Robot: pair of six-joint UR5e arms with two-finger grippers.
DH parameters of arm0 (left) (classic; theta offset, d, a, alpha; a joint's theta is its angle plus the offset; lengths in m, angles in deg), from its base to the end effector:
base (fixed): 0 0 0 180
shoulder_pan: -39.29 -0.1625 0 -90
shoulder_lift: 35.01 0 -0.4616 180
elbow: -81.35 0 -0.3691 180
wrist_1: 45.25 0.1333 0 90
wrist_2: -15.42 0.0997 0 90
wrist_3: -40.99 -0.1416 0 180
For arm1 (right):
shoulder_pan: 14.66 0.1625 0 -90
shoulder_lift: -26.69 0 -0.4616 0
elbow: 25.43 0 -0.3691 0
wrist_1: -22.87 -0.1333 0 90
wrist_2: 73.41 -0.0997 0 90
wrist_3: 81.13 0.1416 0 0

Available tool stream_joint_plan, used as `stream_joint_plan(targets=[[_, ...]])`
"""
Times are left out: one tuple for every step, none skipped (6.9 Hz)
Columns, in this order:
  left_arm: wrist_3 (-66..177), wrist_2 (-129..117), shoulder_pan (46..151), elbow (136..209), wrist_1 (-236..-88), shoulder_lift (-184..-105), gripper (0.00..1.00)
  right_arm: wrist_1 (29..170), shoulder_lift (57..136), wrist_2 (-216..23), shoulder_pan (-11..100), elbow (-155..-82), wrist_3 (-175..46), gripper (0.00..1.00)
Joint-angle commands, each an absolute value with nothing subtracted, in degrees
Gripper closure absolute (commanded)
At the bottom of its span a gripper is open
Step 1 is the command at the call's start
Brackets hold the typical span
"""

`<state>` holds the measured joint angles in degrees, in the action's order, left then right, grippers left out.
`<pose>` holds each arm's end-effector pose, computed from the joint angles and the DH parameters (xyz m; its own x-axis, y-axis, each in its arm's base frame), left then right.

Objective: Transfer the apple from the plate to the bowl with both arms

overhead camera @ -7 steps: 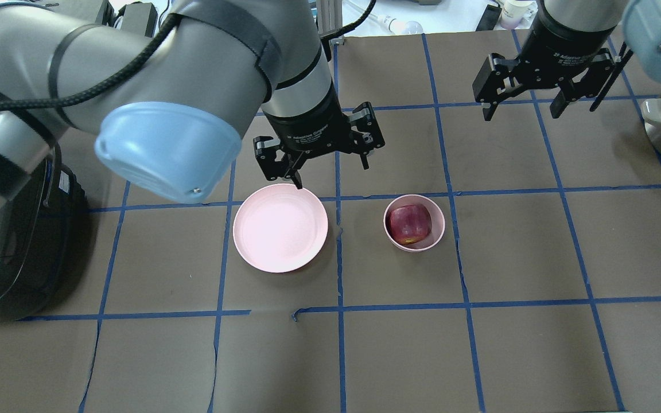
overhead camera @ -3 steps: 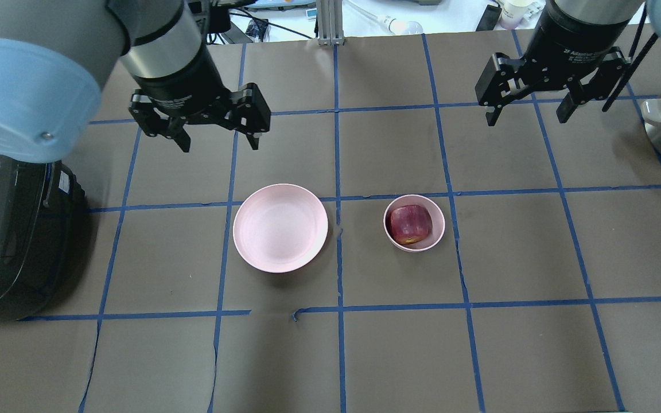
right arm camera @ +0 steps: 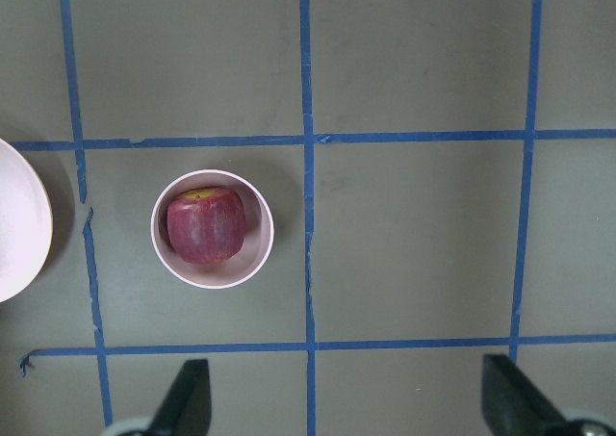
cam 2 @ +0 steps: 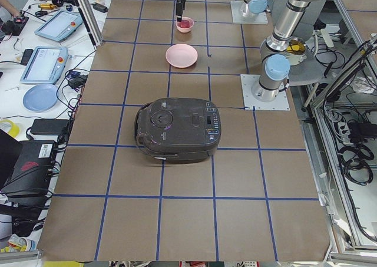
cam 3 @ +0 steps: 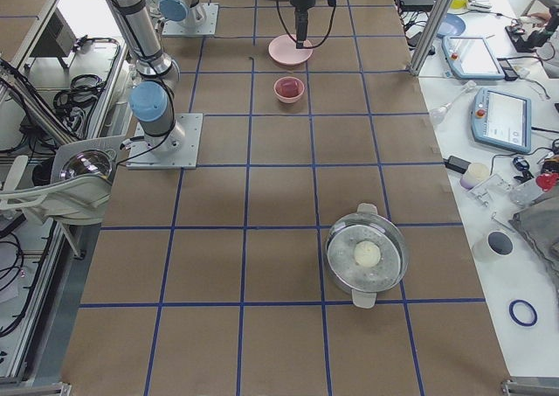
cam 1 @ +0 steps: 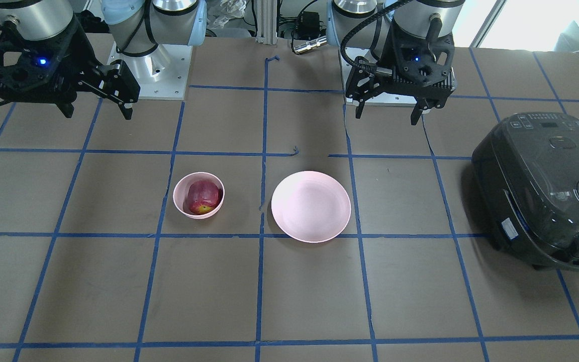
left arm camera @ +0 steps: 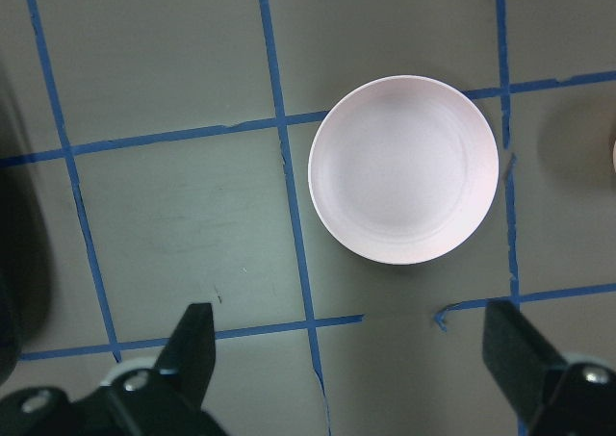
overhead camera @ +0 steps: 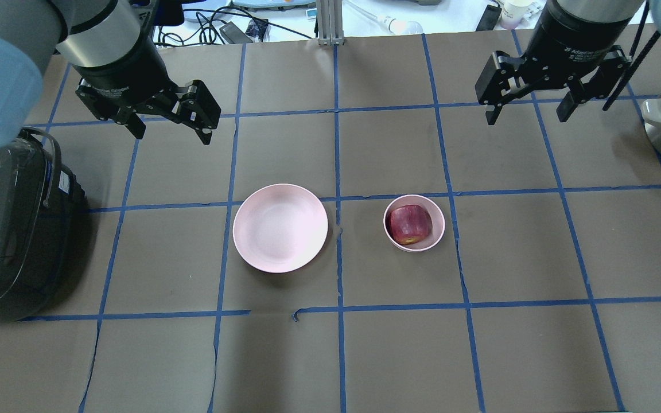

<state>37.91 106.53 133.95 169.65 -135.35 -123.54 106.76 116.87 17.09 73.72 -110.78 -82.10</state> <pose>-0.1678 -0.4517 0.5083 -0.9908 0.1336 -0.0222 0.1346 0.9895 -0.0524 0.1189 -0.4664 0.5114 -0.9999 0.0112 0.0083 0.0113 0.9997 0.0225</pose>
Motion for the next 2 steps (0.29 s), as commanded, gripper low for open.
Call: stream_joint_plan(targets=[[37.47, 106.21, 133.68, 170.20, -135.17, -123.34, 0.00, 106.71, 116.95, 17.12, 73.67, -110.78, -82.09, 0.00], [37.47, 106.21, 133.68, 170.47, -134.99, -123.25, 0.00, 106.71, 116.95, 17.12, 73.67, -110.78, -82.09, 0.00]])
